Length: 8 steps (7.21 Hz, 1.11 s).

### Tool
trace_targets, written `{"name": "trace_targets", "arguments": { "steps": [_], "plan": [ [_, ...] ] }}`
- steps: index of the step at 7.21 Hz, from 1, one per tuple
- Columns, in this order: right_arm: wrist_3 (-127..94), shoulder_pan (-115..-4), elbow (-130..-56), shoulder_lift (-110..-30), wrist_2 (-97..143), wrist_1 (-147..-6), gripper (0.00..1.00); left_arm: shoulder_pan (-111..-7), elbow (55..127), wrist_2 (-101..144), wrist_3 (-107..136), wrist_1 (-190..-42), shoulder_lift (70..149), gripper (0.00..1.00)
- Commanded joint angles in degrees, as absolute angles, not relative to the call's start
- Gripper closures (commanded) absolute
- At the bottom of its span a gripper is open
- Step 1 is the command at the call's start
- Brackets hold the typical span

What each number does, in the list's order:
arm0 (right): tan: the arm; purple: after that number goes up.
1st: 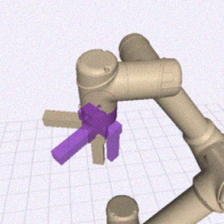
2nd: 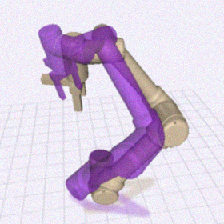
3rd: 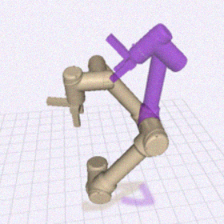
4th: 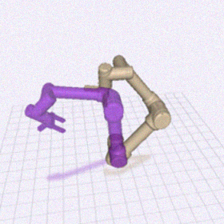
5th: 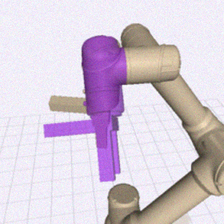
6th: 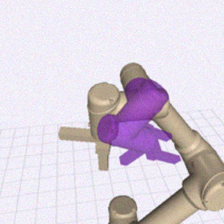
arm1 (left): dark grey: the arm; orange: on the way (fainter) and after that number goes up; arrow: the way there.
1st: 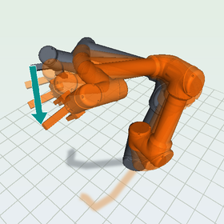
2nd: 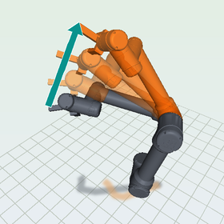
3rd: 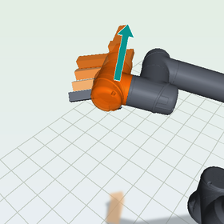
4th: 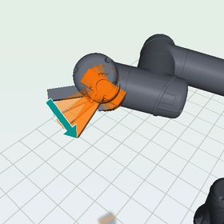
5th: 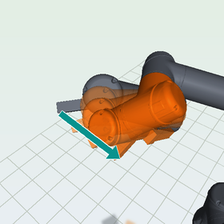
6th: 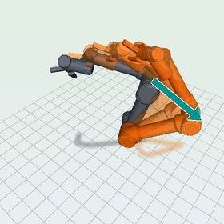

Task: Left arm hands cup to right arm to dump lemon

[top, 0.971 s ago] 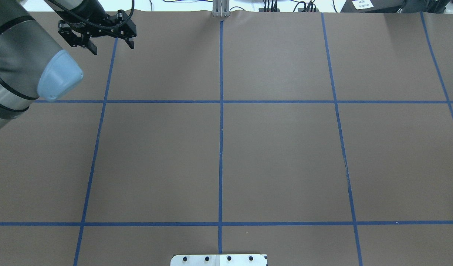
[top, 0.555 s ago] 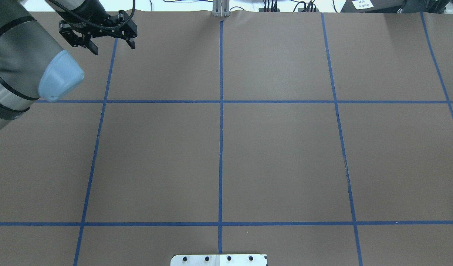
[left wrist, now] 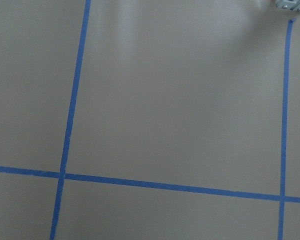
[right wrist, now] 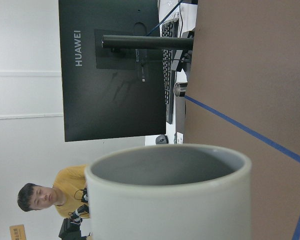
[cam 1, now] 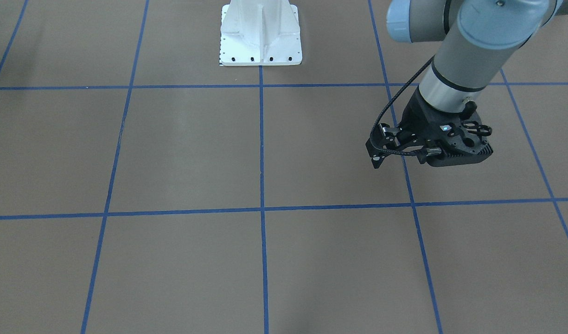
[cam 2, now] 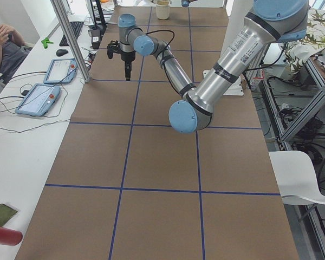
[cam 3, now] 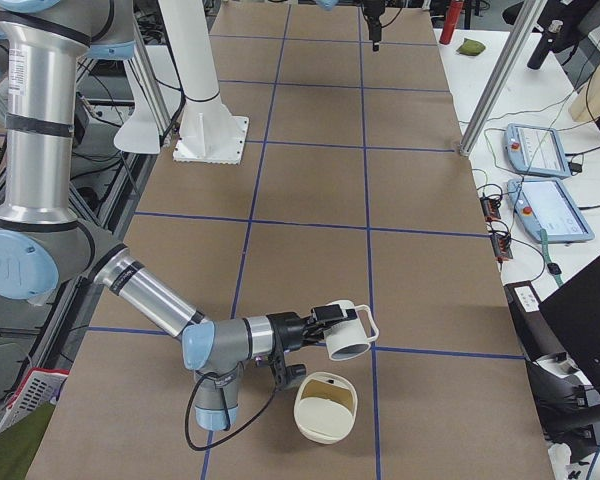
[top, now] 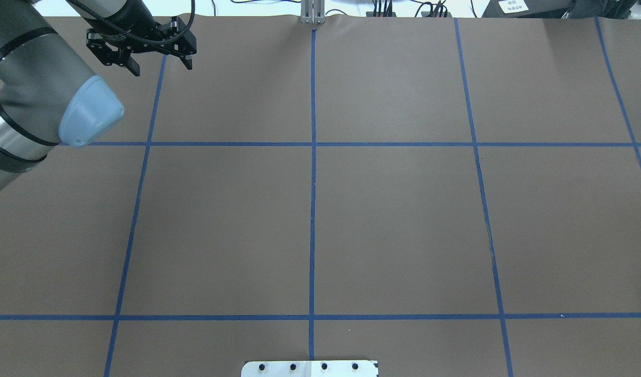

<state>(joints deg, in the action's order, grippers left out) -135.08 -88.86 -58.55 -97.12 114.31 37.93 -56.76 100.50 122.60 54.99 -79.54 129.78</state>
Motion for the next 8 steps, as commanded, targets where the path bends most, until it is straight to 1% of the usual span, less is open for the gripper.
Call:
{"name": "trace_targets", "arguments": {
  "steps": [1,4,8],
  "plan": [
    [-139.3,-88.9,-57.4,-96.7,113.6,38.1,1.00,-56.7,100.4,122.4,54.9,-79.5,130.0,0.00],
    [-146.9,-88.9,-55.1,-96.6,111.1,43.4,1.00,-56.3,100.4,121.1,54.9,-79.5,130.4,0.00],
    [-153.4,-88.9,-54.8,-96.8,109.2,46.5,1.00,-55.3,100.3,120.1,54.9,-79.5,131.0,0.00]
  ]
}}
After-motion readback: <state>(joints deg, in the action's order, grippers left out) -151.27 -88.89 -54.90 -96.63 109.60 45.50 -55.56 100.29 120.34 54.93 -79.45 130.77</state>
